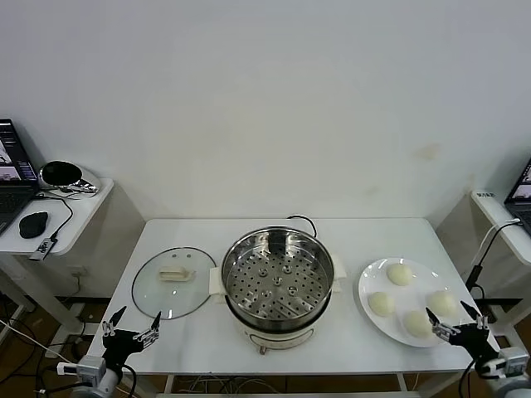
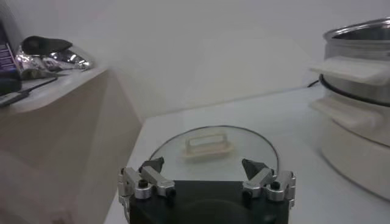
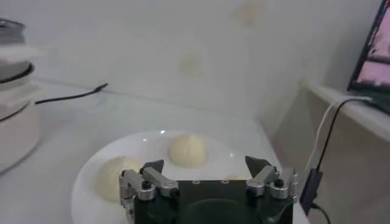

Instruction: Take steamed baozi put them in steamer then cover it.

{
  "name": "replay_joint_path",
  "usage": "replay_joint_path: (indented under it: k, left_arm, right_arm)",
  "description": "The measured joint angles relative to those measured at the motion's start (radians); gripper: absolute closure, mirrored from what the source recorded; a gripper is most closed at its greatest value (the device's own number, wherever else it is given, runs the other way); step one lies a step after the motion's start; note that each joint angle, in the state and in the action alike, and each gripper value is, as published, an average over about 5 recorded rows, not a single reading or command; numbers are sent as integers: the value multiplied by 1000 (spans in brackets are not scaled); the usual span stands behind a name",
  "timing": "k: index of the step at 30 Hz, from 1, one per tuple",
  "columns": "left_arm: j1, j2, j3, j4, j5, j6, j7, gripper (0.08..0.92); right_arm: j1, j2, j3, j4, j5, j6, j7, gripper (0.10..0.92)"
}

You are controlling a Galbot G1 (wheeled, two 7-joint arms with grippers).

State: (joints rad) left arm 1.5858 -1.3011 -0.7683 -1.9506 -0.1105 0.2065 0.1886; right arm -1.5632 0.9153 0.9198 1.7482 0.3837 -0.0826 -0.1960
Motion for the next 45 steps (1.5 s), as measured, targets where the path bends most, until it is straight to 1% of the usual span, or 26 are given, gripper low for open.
replay_joint_path:
  k: [2, 5, 9, 17, 23, 27, 33, 38, 45]
  left_arm:
    - [-1, 3, 2, -3, 1, 0, 0, 177]
    - [-4, 10, 6, -11, 6, 2, 1, 177]
    - [-6, 9, 3, -21, 13, 3, 2, 177]
    - [8, -7, -13, -48, 12, 10, 6, 177]
    - [25, -21, -26, -72, 14, 11, 7, 177]
    - [42, -27, -36, -91, 17, 11, 9, 177]
    - [64, -41, -43, -115, 26, 9, 8, 177]
    - [79, -51, -45, -126, 32, 8, 6, 177]
    - [85, -49, -51, -127, 34, 8, 9, 177]
  right_arm:
    - [13, -16, 3, -4, -17, -7, -7, 203]
    - [59, -71, 7, -22, -82, -25, -43, 203]
    - [141, -159, -9, -58, -201, -41, -137, 203]
    - [415, -312, -149, -150, -461, -34, -459, 203]
    - [709, -375, -396, -230, -609, -12, -720, 203]
    - [912, -383, -600, -293, -684, 11, -839, 203]
    - [1149, -354, -870, -398, -773, 51, -956, 203]
    - [1262, -309, -1017, -481, -826, 74, -1016, 203]
    - [1333, -241, -1114, -587, -873, 91, -1052, 203]
